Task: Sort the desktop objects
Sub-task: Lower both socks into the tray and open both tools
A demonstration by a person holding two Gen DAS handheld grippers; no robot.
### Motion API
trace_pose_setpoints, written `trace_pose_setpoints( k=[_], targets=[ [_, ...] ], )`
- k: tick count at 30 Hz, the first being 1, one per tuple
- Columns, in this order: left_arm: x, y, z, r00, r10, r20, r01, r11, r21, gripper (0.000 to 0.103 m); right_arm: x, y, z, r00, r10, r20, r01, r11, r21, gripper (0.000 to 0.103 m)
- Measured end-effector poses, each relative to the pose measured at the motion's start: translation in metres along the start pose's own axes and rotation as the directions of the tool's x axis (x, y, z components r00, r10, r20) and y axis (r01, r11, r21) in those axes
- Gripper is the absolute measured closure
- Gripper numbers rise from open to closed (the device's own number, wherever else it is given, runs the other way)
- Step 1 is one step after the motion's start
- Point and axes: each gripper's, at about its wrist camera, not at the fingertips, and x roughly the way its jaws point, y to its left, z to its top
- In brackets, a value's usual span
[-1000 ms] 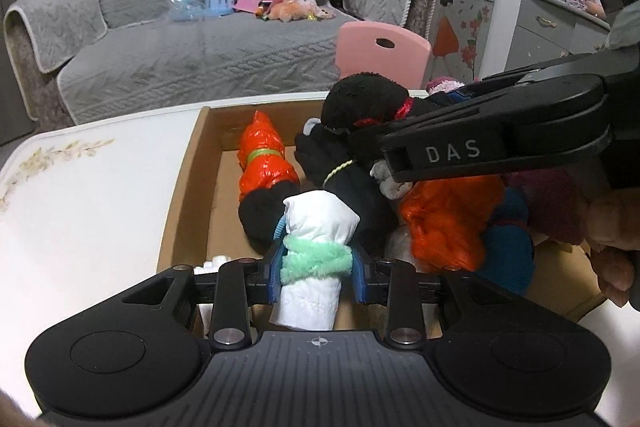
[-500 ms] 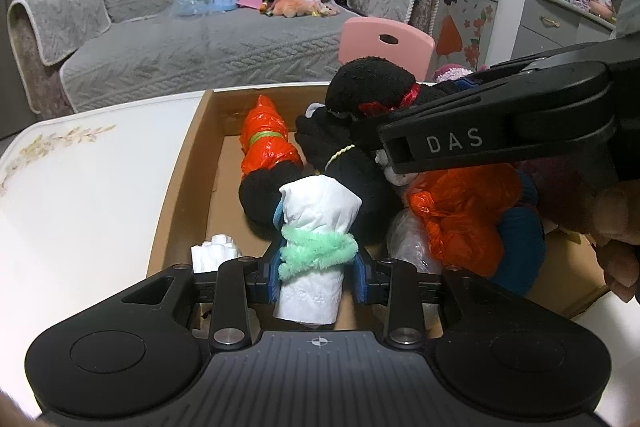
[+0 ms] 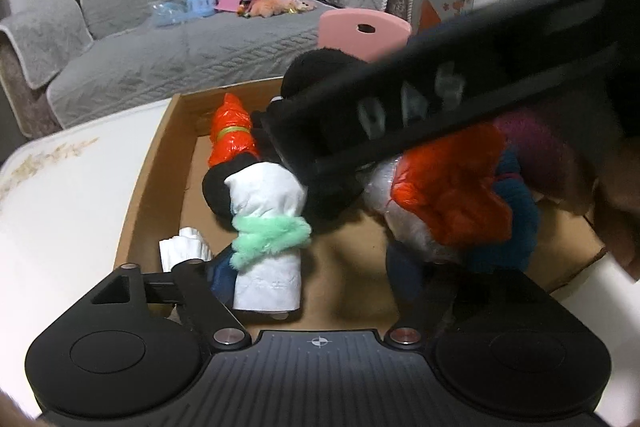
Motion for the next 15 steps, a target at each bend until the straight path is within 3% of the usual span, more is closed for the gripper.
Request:
trace_pose_setpoints(
  k=[6,8,12,15],
  targets=[
    [-0.008,0.002,-0.001,0.999,-0.007,-0.039,0.006,1.0,-0.017,0.016,-0.04,-0.007,0.002,0.997,0.016,0.073,-0.02,0.998,0.052,0.001],
    [-0.015,-0.001,-0.002,0.999,0.038,-0.036,-0.038,0.999,-0.008,0.001,-0.059,-0.012,-0.002,0.994,0.02,0.112,-0.029,0.996,0.081,0.001],
    [-0.036,-0.006,-0.001,0.995,0.097,0.025,-0.097,0.995,0.015,0.001,-0.102,-0.017,-0.022,0.981,0.027,0.192,-0.056,0.987,0.148,0.001],
    [-0.05,-0.004,0.0,0.993,0.112,0.042,-0.111,0.993,-0.034,0.001,-0.13,-0.017,-0.041,0.968,0.021,0.248,-0.073,0.977,0.2,0.001]
  ],
)
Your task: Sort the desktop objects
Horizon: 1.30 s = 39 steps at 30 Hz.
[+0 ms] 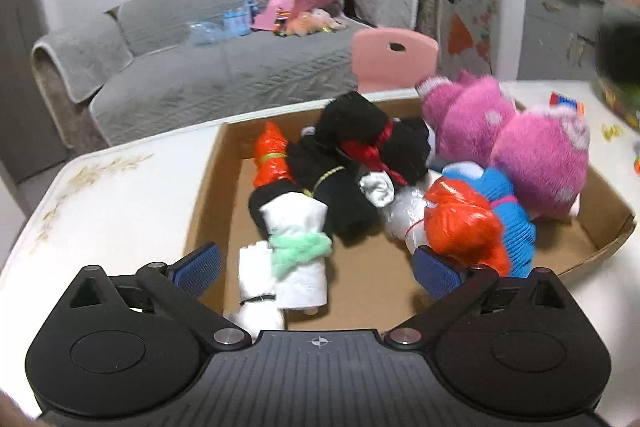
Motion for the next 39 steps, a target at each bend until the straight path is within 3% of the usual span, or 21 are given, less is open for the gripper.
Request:
trace_pose_setpoints(
  k=[5,10,16,20,24,27,30,32,33,35,36,37,39],
  targets=[
    [-0.028,0.011,0.007,1.0,0.005,0.028,-0.003,0.995,-0.096,0.001,-0.036,-0.011,-0.022,0.996,-0.012,0.088,0.002,0.994,0.113,0.0],
    [-0.083,0.007,0.007,0.994,0.032,0.103,-0.019,0.992,-0.122,0.0,-0.048,-0.014,-0.039,0.996,-0.022,0.087,0.007,0.985,0.171,0.0],
    [-0.136,0.0,0.003,0.986,-0.062,0.152,0.082,0.988,-0.132,0.0,-0.065,-0.01,-0.048,0.996,-0.006,0.086,-0.011,0.98,0.197,0.0],
    [-0.151,-0.013,0.006,0.983,-0.04,0.178,0.057,0.994,-0.091,0.0,-0.079,-0.006,-0.047,0.994,0.004,0.106,-0.025,0.98,0.198,0.0],
    [-0.163,-0.017,0.01,0.981,0.03,0.189,-0.004,0.99,-0.14,0.0,-0.09,0.0,-0.053,0.993,0.009,0.115,-0.031,0.982,0.187,0.0],
    [-0.166,-0.011,0.013,0.982,-0.041,0.187,0.078,0.978,-0.194,0.0,-0.096,0.001,-0.056,0.993,0.007,0.118,-0.029,0.982,0.186,0.0],
    [-0.169,-0.001,0.011,0.967,-0.11,0.228,0.172,0.947,-0.273,0.001,-0.101,0.0,-0.062,0.993,-0.001,0.117,-0.022,0.981,0.193,0.0],
    [-0.169,0.007,0.008,0.948,-0.169,0.269,0.252,0.915,-0.313,0.001,-0.101,-0.002,-0.063,0.994,-0.003,0.113,-0.019,0.98,0.197,0.0],
    [-0.169,0.011,0.006,0.932,-0.213,0.294,0.305,0.898,-0.318,0.001,-0.103,0.0,-0.065,0.994,-0.004,0.111,-0.018,0.98,0.197,0.0],
    [-0.165,0.023,-0.003,0.877,-0.325,0.353,0.447,0.823,-0.351,0.001,-0.102,0.0,-0.068,0.995,-0.004,0.104,-0.017,0.98,0.199,0.0],
    [-0.162,0.027,-0.005,0.871,-0.342,0.354,0.468,0.797,-0.382,0.0,-0.103,0.001,-0.071,0.995,-0.005,0.1,-0.016,0.98,0.201,0.0],
    [-0.159,0.024,-0.004,0.894,-0.318,0.316,0.426,0.823,-0.375,0.001,-0.102,0.001,-0.073,0.995,-0.006,0.097,-0.014,0.979,0.203,0.0],
    [-0.161,0.009,-0.003,0.939,-0.191,0.285,0.271,0.923,-0.273,0.001,-0.103,0.001,-0.077,0.996,-0.003,0.091,-0.016,0.977,0.211,0.0]
  ],
)
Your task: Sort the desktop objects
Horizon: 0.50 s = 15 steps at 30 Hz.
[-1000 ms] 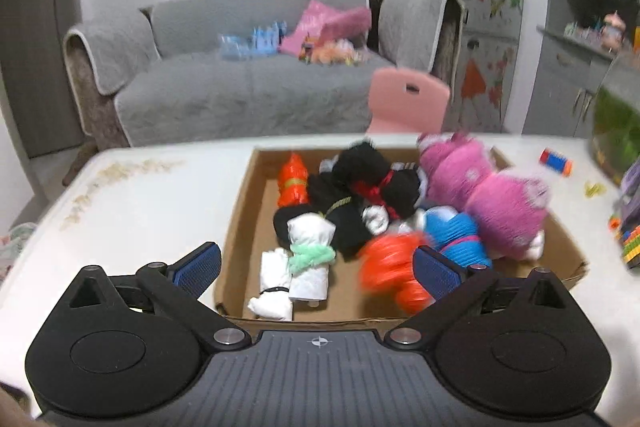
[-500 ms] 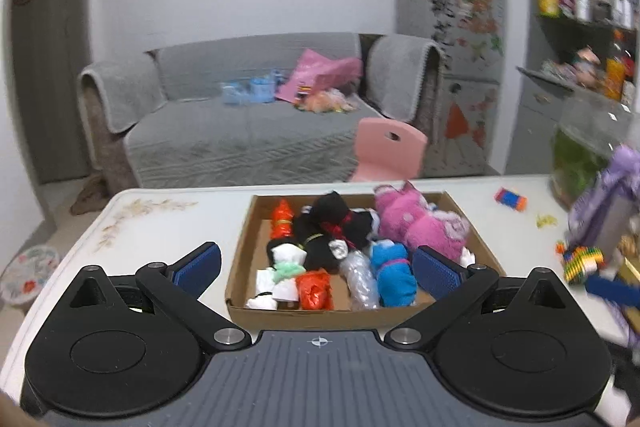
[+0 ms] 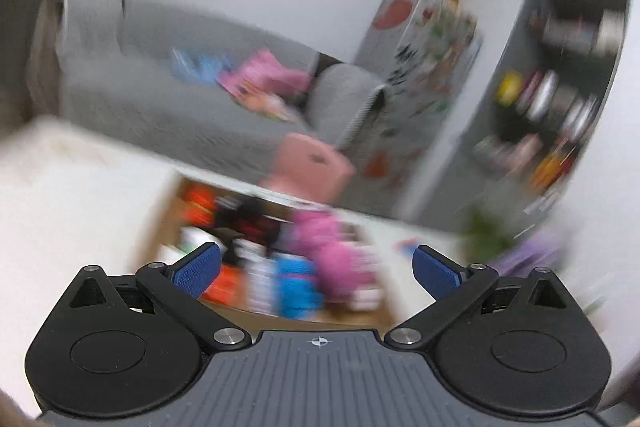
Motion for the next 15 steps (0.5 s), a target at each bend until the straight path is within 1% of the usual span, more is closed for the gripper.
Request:
trace_pose_setpoints(
  k=[2,3,4,5,6,8,10,12,13,15],
  targets=[
    [0.004,-0.015,-0.006,0.994,0.107,-0.001,-0.106,0.987,0.119,0.001,0.0,0.0,-0.003,1.0,0.002,-0.004,-0.002,1.0,0.006,0.0],
    [0.009,-0.022,-0.009,0.984,0.177,-0.006,-0.173,0.968,0.183,0.0,-0.001,0.0,-0.005,1.0,0.002,-0.005,-0.002,1.0,0.007,0.0],
    [0.016,-0.031,-0.012,0.964,0.265,-0.012,-0.253,0.933,0.256,0.001,-0.001,0.001,-0.006,1.0,0.004,-0.007,-0.004,1.0,0.009,0.0],
    [0.022,-0.036,-0.015,0.952,0.307,-0.018,-0.288,0.91,0.298,0.0,-0.001,0.002,-0.007,1.0,0.007,-0.01,-0.007,1.0,0.011,0.0],
    [0.026,-0.036,-0.017,0.948,0.315,-0.039,-0.288,0.905,0.312,0.0,0.0,0.002,-0.007,1.0,0.009,-0.013,-0.009,1.0,0.009,0.0],
    [0.034,-0.034,-0.019,0.949,0.301,-0.096,-0.258,0.914,0.313,0.0,-0.003,0.004,-0.01,1.0,0.009,-0.014,-0.009,1.0,0.005,0.0],
    [0.032,-0.029,-0.022,0.962,0.256,-0.091,-0.222,0.933,0.282,0.0,-0.004,0.003,-0.012,1.0,0.009,-0.017,-0.009,1.0,0.009,0.0],
    [0.035,-0.028,-0.02,0.967,0.234,-0.103,-0.198,0.94,0.277,0.0,-0.005,0.002,-0.012,1.0,0.006,-0.017,-0.006,1.0,0.014,0.0],
    [0.037,-0.029,-0.02,0.967,0.228,-0.112,-0.189,0.94,0.284,0.0,-0.005,0.002,-0.013,1.0,0.007,-0.018,-0.006,1.0,0.016,0.0],
    [0.038,-0.034,-0.022,0.965,0.241,-0.107,-0.196,0.928,0.318,0.0,-0.006,0.002,-0.012,1.0,0.004,-0.015,-0.004,1.0,0.015,0.0]
  ],
)
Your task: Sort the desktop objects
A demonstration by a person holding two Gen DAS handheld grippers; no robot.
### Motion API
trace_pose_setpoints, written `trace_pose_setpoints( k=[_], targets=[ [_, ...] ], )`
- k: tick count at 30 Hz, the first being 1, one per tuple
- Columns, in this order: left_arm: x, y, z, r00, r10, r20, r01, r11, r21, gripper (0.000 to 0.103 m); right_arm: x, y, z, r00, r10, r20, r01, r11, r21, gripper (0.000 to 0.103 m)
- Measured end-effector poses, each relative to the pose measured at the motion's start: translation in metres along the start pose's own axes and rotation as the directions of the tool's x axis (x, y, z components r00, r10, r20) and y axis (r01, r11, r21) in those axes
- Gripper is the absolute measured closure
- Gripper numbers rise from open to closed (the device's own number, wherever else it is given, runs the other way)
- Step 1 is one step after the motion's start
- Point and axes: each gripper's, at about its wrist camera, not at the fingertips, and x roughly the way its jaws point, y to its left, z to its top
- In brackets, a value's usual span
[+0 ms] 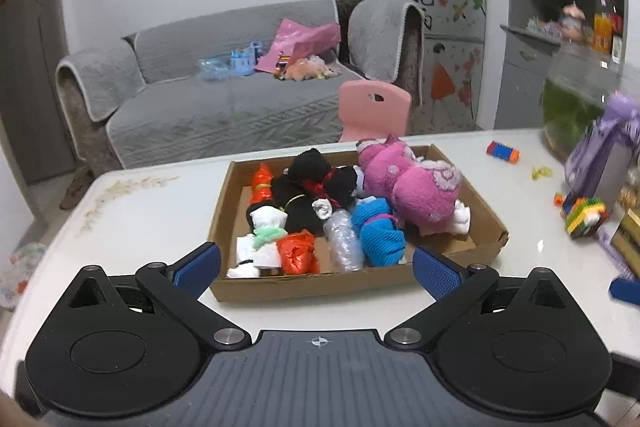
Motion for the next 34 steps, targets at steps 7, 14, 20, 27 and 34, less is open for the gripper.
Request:
trace_pose_setpoints(
  k=[7,14,20,27,34],
  targets=[
    [-0.006,-0.001,0.002,0.999,0.038,0.01,-0.038,0.999,-0.03,0.0,-0.001,0.013,0.008,1.0,-0.002,0.005,0.002,0.998,-0.061,0.0],
    [-0.016,-0.009,0.007,0.999,0.044,0.031,-0.044,0.999,-0.002,0.001,0.0,0.014,0.007,1.0,0.001,-0.005,-0.001,0.998,-0.069,0.0],
    [-0.026,-0.017,0.011,0.998,0.012,0.06,-0.013,1.0,0.017,0.0,-0.002,0.016,0.005,1.0,0.001,-0.013,-0.002,0.997,-0.075,0.0],
    [-0.033,-0.021,0.013,0.996,-0.038,0.08,0.037,0.999,0.019,0.0,-0.002,0.014,0.004,1.0,-0.008,-0.016,0.007,0.998,-0.067,0.0],
    [-0.034,-0.025,0.015,0.996,-0.039,0.085,0.037,0.999,0.026,0.0,-0.002,0.015,0.003,1.0,-0.01,-0.023,0.009,0.998,-0.068,0.0]
  ],
)
